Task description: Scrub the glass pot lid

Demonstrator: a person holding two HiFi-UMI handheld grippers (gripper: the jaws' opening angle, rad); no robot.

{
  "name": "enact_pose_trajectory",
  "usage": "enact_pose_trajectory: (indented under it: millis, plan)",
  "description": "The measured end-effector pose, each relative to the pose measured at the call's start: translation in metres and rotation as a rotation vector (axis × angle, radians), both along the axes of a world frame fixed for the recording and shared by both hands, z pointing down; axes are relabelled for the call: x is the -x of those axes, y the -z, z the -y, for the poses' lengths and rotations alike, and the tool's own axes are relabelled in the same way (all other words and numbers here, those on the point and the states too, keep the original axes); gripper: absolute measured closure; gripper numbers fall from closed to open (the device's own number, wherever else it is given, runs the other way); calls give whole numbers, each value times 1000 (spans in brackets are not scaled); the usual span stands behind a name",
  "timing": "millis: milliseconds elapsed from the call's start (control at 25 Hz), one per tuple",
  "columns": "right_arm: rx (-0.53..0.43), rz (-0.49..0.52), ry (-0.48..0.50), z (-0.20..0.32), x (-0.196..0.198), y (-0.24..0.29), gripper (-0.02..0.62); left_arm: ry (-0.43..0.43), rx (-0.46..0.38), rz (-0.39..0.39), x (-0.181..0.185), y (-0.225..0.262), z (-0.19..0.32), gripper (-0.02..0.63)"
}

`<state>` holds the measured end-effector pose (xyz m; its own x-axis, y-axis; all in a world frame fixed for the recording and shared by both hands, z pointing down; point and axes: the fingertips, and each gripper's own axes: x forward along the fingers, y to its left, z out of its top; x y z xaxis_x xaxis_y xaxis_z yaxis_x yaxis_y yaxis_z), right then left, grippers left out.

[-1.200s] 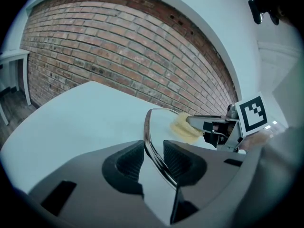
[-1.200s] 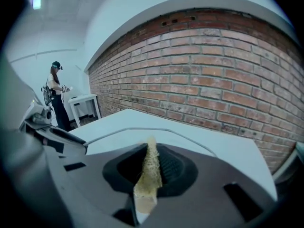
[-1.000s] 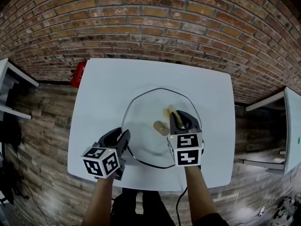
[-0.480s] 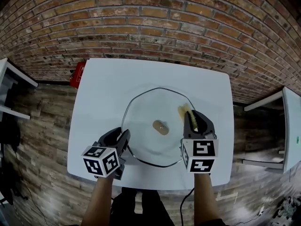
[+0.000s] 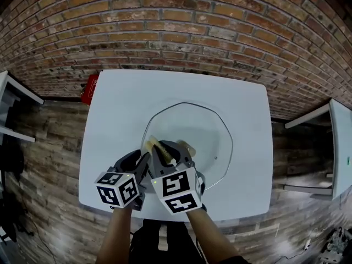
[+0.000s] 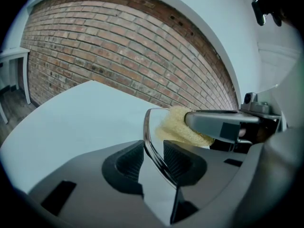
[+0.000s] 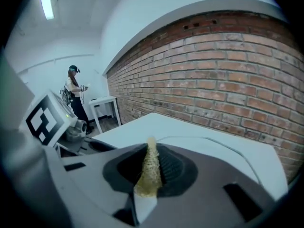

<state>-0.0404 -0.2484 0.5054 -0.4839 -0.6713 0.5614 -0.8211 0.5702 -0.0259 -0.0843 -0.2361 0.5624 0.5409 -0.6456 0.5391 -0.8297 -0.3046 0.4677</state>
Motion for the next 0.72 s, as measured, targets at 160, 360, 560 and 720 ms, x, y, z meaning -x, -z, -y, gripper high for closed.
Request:
enact_pose_trajectory:
  millis: [160,360,560,720]
  plan:
    - [36,-50,-16,0,-18,-16,537,2,0,-1,1,-1,0,472]
    - [70,-100,-129,1,-76,-25,537,5,-1,1,1,0,0,472]
    - [83,-145,-277,1,-144,-28,537,8,-2,7,1,-1,1,472]
    - [80,-193,-374,-1,-193,-27,537,11,-3,12,1,0,2,472]
